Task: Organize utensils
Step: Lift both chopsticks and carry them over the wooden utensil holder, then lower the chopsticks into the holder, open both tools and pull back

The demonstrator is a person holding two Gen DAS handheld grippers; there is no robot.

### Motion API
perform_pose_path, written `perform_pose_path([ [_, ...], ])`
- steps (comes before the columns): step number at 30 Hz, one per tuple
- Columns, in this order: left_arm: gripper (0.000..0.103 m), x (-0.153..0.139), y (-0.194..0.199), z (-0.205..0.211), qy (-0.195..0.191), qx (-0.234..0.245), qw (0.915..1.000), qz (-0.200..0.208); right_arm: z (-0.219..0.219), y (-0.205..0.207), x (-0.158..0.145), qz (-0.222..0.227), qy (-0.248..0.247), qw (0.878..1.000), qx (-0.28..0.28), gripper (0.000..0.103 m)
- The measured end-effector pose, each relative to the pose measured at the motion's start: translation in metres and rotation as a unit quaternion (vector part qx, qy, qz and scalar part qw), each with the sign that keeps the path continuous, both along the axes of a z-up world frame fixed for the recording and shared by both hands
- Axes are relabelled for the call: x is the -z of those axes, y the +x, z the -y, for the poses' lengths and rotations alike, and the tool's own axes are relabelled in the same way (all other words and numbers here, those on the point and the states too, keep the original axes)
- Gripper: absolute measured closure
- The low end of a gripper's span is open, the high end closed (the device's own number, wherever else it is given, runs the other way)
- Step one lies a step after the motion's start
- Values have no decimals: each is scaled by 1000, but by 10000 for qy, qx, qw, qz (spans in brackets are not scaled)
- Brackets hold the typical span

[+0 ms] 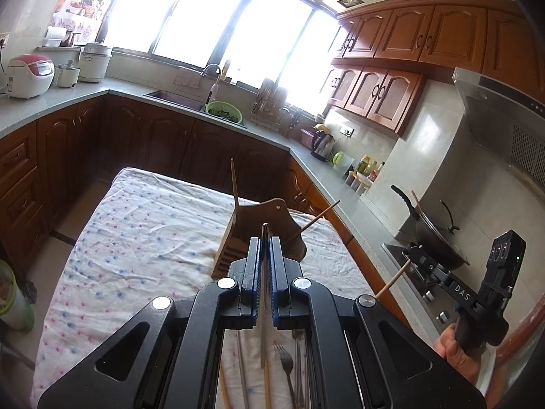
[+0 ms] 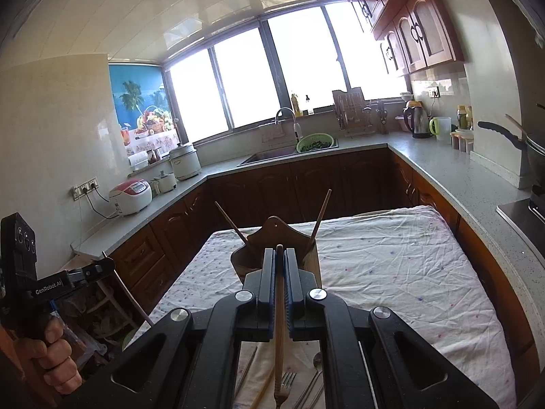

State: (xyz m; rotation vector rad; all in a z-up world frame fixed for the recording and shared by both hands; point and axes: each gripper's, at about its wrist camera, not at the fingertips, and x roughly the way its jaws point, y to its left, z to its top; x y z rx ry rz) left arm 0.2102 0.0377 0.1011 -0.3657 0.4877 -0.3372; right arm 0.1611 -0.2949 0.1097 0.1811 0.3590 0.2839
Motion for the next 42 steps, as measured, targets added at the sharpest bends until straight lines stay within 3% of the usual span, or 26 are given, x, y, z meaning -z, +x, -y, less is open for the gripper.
perform_pose_path([
  [16,100,-52,87,-2,-172,-326,9974,626,-4,70,-56,741,235,9968,169,98],
  [23,100,-58,132,4,-131,-527,9956,770,-4,109,-57,951,289,9944,359,98],
  [29,100,-28,168,14,-89,-759,9944,736,1,137,-36,918,368,9940,474,98],
  [33,100,5,188,19,-148,-856,9950,489,2,144,-9,920,409,9929,638,98],
  [42,100,50,201,30,-167,-881,9955,291,10,153,34,780,721,9900,933,98],
])
